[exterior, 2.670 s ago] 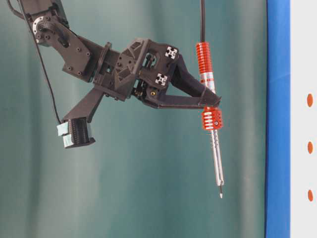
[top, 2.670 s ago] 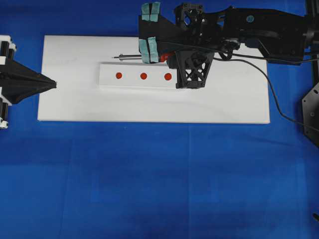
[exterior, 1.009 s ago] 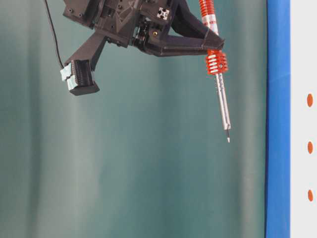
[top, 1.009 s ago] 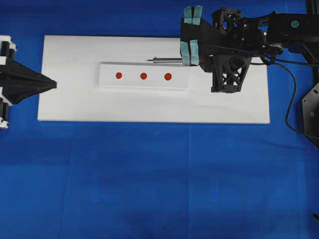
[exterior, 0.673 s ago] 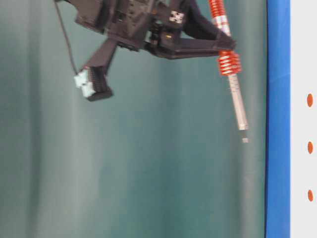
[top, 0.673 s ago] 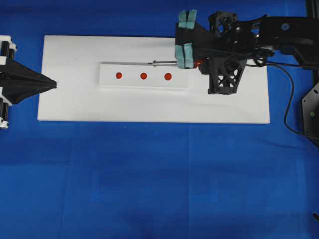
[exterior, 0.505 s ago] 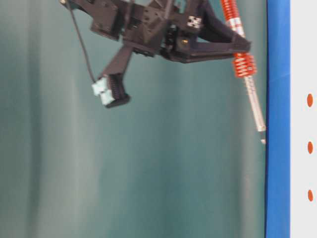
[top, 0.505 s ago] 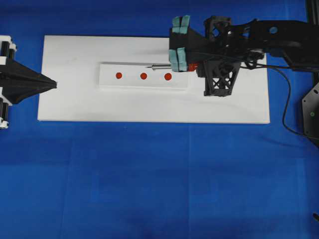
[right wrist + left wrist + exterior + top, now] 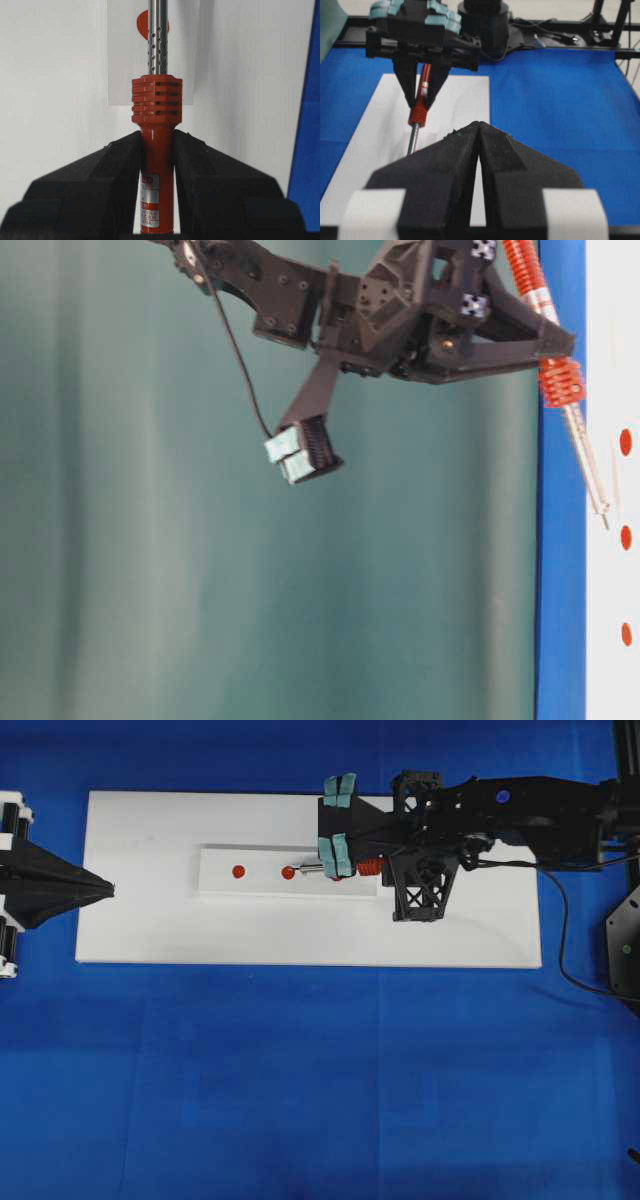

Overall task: Touch the tip of the soldering iron to the mark.
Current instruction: 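Lower the iron tip onto the middle red dot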

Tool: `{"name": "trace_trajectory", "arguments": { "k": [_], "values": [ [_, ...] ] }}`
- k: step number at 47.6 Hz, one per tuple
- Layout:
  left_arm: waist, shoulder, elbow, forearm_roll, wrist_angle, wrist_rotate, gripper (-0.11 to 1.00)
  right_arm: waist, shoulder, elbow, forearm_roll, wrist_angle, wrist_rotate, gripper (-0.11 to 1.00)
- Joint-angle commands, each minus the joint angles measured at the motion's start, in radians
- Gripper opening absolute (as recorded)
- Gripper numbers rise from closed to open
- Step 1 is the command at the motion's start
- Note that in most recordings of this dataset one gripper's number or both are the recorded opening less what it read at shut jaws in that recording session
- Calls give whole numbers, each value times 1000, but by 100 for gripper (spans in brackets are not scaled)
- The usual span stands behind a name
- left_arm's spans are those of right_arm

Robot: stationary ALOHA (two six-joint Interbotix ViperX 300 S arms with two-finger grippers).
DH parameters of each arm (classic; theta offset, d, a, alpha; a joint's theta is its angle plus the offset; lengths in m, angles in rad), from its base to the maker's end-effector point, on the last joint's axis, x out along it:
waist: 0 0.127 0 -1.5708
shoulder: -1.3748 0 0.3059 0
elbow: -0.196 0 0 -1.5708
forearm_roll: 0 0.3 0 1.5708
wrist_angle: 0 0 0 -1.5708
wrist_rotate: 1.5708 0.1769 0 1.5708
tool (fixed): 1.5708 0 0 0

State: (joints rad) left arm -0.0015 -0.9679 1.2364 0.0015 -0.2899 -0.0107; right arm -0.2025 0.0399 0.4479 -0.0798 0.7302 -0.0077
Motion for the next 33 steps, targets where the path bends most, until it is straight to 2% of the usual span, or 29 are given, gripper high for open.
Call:
{"name": "trace_trajectory", "arguments": {
  "k": [1, 33],
  "values": [
    [-2, 8, -11, 0, -5, 0, 0, 2, -6, -20, -3, -11, 2, 6],
    [-2, 8, -8, 0, -6, 0, 0, 2, 11, -21, -3, -11, 0, 6]
  ]
}}
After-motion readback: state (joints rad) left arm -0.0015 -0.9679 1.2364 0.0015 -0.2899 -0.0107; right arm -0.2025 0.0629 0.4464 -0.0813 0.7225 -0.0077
